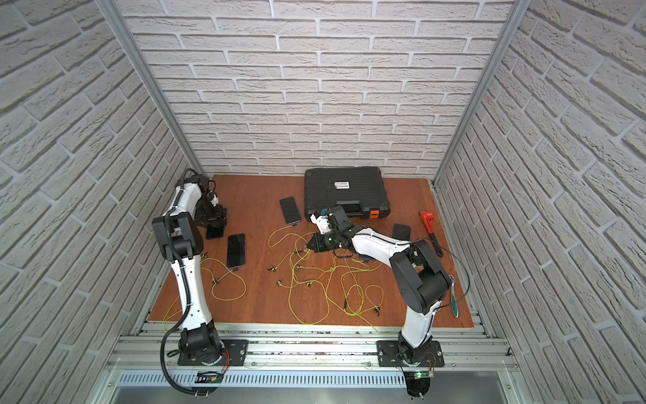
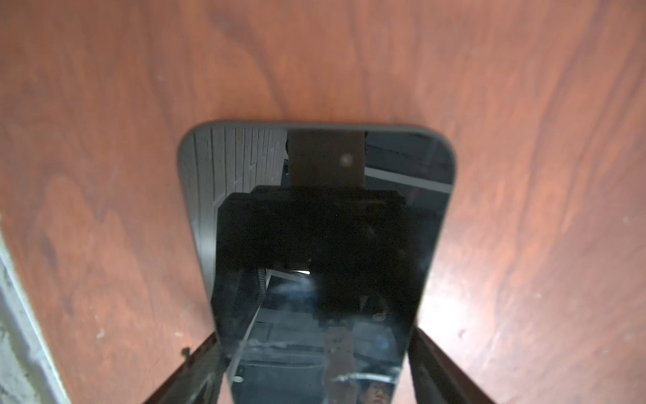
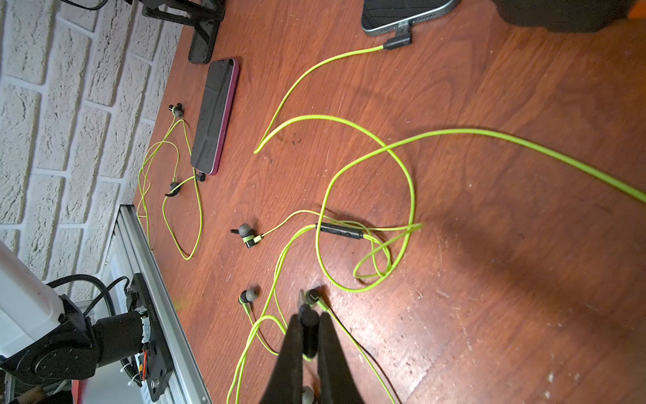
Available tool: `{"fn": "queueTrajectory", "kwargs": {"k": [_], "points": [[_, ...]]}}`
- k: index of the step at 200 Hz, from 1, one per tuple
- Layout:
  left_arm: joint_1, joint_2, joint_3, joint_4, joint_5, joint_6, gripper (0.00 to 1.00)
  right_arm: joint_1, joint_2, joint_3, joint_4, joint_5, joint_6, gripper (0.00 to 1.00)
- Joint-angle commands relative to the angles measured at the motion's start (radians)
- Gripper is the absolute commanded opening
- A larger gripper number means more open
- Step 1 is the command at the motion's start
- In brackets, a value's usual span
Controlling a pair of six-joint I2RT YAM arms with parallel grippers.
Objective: Plug wired earphones into phones
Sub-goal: Pick up the phone at the center of the board.
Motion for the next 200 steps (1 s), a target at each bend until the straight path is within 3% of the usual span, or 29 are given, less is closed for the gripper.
{"fn": "queueTrajectory", "kwargs": {"k": [1,56,111,155,176,200], "points": [[-0.002,0.065,-0.015,-0.055,-0.008,0.016,0.74,0.000,-0.027,0.022,0.008,0.009,-0.008,0.06],[-0.043,-0.026,-0.038,-0.025,0.064,-0.040,0.74,-0.001,-0.009,0.060,0.068,-0.001,0.031,0.06],[-0.064,-0.227,-0.118,0.074,0.144,-0.230,0.70,-0.001,0.014,0.133,-0.018,-0.013,-0.025,0.06],[-0.080,-0.442,-0.375,0.249,0.292,-0.387,0.66,0.000,0.021,0.142,-0.033,-0.043,-0.054,0.06],[-0.091,-0.591,-0.593,0.446,0.434,-0.571,0.60,0.003,0.018,0.129,0.006,-0.077,-0.058,0.06],[-0.155,-0.747,-0.831,0.715,0.510,-0.823,0.52,0.015,0.030,0.134,0.041,-0.090,-0.070,0.06]]}}
